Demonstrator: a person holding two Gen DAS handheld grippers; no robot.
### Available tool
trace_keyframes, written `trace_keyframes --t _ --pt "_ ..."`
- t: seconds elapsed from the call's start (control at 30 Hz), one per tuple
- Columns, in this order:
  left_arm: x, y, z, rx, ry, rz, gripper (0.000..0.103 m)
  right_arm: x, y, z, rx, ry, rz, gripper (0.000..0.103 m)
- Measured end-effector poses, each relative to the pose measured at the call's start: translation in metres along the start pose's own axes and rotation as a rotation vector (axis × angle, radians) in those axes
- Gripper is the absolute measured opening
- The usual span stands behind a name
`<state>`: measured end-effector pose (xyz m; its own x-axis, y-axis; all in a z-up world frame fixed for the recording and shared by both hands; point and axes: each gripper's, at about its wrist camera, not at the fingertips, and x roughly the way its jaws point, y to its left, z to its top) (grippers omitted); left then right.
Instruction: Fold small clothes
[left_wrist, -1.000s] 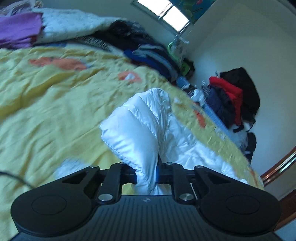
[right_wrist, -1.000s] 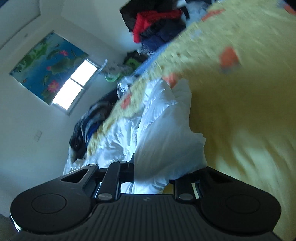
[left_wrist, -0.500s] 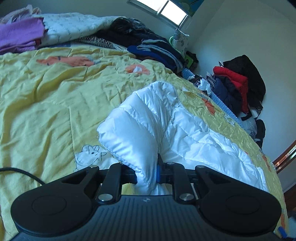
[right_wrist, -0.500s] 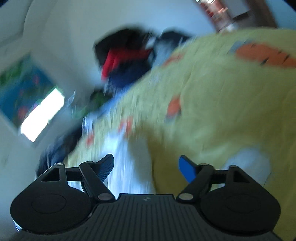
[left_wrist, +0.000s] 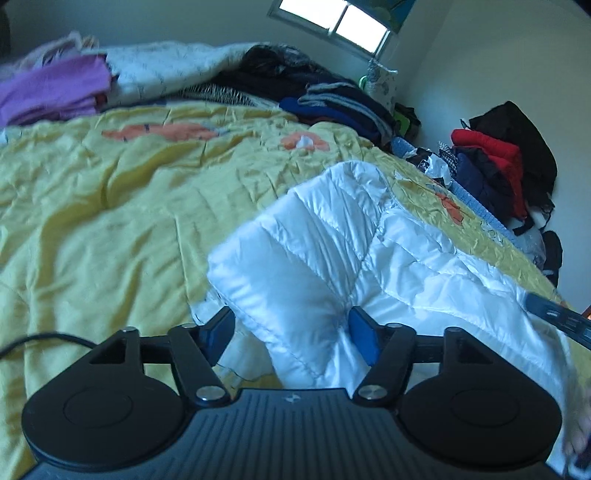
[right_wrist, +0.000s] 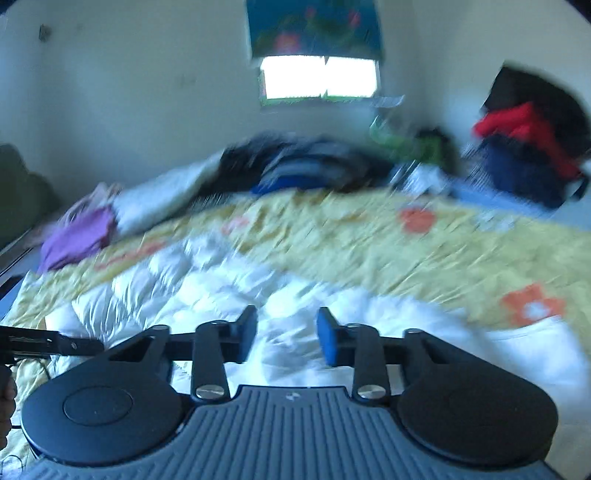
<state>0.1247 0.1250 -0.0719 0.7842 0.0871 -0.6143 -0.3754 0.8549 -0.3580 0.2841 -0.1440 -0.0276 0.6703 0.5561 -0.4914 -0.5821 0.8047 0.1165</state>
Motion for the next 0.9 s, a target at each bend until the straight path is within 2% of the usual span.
trace_keyframes --t 0.1,0.2,0.4,0.47,0.53,0.57,0.63,0.67,0.7,0.73,0.8,0.87,0.9 --pt "0.010 0.003 0.000 -0.010 0.031 -0.025 0.074 0.036 -0.003 -0.009 0.015 0.129 -0.004 0.038" --pt "0.018 -0.001 -0.003 0.000 0.042 -0.035 0.074 0.050 -0.007 -0.021 0.032 0.161 -0.009 0.038" --pt "0.027 -0.011 -0.010 0.075 0.013 -0.021 0.075 0.062 -0.005 -0.040 0.027 0.131 -0.027 0.037" --pt "0.023 -0.009 -0.009 0.074 0.012 -0.019 0.075 0.061 -0.003 -0.037 0.023 0.129 -0.029 0.038" --pt "0.010 -0.003 -0.006 0.066 0.002 -0.028 0.073 0.055 -0.011 -0.029 0.084 0.119 -0.016 0.039" --pt "0.000 0.001 -0.004 0.069 -0.022 -0.035 0.073 0.043 -0.018 -0.024 0.150 0.088 -0.007 0.042" --pt "-0.026 0.009 -0.002 0.102 -0.122 -0.050 0.073 0.007 -0.035 -0.018 0.269 -0.056 0.028 0.059" --pt "-0.039 0.009 0.000 0.126 -0.180 -0.035 0.073 -0.008 -0.045 -0.016 0.301 -0.112 0.024 0.076" --pt "-0.050 0.007 0.002 0.142 -0.238 -0.029 0.073 -0.017 -0.053 -0.012 0.312 -0.129 -0.001 0.085" --pt "-0.059 0.002 0.006 0.156 -0.283 -0.044 0.073 -0.022 -0.060 -0.008 0.304 -0.131 -0.046 0.084" --pt "-0.063 -0.019 0.017 0.194 -0.331 -0.124 0.073 -0.022 -0.073 -0.002 0.277 -0.118 -0.124 0.081" --pt "-0.050 -0.051 0.023 0.254 -0.346 -0.200 0.073 -0.013 -0.084 0.003 0.312 -0.091 -0.122 0.081" --pt "-0.038 -0.070 0.025 0.286 -0.329 -0.210 0.073 -0.007 -0.086 0.006 0.328 -0.079 -0.105 0.081"
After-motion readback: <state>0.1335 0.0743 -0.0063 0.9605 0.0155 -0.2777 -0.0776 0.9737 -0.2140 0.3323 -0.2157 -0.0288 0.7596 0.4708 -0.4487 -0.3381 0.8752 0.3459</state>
